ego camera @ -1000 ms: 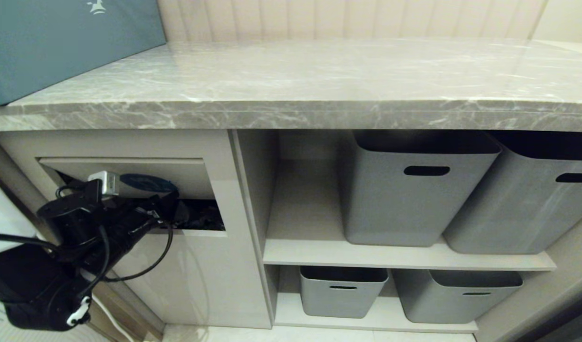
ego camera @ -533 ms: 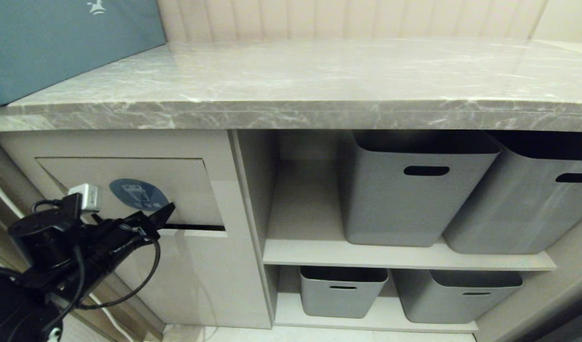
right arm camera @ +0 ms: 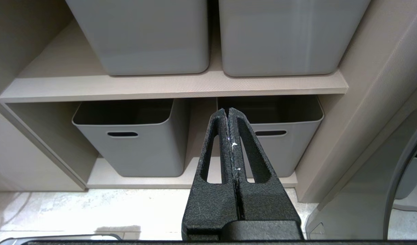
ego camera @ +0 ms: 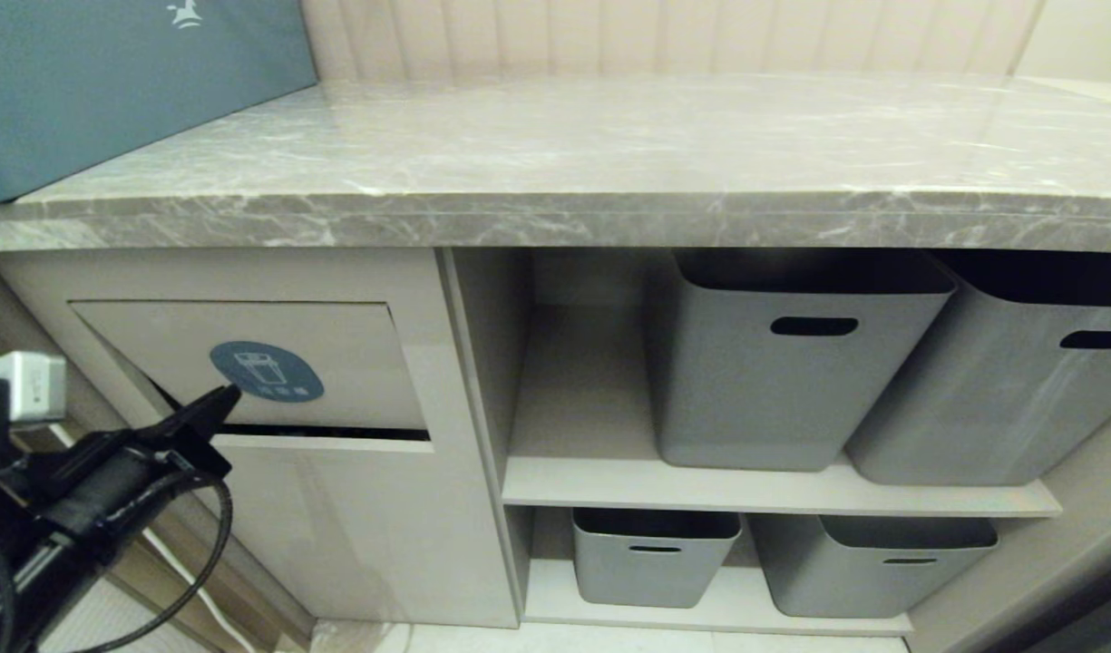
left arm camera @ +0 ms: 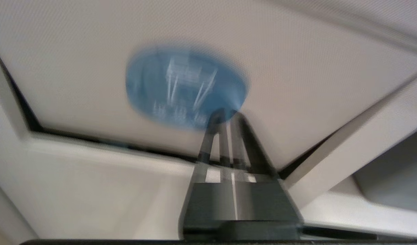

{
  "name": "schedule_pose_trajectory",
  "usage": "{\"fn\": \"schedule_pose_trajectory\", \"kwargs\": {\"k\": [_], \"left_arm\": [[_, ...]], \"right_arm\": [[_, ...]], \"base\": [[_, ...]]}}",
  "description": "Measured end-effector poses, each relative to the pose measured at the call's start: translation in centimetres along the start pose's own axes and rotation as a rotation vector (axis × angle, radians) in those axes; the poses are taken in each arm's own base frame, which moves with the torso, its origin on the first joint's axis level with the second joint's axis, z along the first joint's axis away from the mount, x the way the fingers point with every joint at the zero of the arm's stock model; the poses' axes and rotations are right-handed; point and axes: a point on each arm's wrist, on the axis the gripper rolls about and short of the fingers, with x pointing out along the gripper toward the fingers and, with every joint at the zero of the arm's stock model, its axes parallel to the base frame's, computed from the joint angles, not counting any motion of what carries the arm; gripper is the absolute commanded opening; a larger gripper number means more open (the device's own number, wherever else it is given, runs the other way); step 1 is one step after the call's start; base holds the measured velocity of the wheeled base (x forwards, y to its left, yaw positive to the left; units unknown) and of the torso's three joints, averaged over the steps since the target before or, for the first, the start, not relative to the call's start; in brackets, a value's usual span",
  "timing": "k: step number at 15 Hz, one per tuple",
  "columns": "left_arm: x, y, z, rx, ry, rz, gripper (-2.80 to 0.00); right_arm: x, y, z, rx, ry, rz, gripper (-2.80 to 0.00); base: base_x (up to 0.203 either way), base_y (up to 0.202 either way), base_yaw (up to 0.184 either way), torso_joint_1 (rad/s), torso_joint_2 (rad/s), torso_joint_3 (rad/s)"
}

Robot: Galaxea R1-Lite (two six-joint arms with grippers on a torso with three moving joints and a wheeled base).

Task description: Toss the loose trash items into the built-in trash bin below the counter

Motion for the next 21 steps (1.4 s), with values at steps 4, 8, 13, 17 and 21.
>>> {"fn": "schedule_pose_trajectory", "kwargs": {"k": [4,8,13,17,21], "left_arm": [[-3.1,-0.9,2.7,0.057,-0.059,-0.018,-2.80],[-7.9,-1.5,4.3,0.072,-0.065,0.022,-2.80],[-16.3,-1.3,1.1,0.130,0.043,0.114,-2.80],[-21.2,-0.7,-3.1,0.221,0.080,0.114,-2.80],[-22.6,-0.3,-5.3,0.278,0.117,0.112,-2.80]], "right_arm": [[0.0,0.0,0.0,0.000,0.000,0.000,-2.80],[0.0,0.0,0.0,0.000,0.000,0.000,-2.80],[0.0,0.0,0.0,0.000,0.000,0.000,-2.80],[0.0,0.0,0.0,0.001,0.000,0.000,-2.80],[0.0,0.0,0.0,0.001,0.000,0.000,-2.80]], "base": [[0.000,0.000,0.000,0.000,0.00,0.000],[0.000,0.000,0.000,0.000,0.00,0.000],[0.000,0.000,0.000,0.000,0.00,0.000],[0.000,0.000,0.000,0.000,0.00,0.000],[0.000,0.000,0.000,0.000,0.00,0.000]]}}
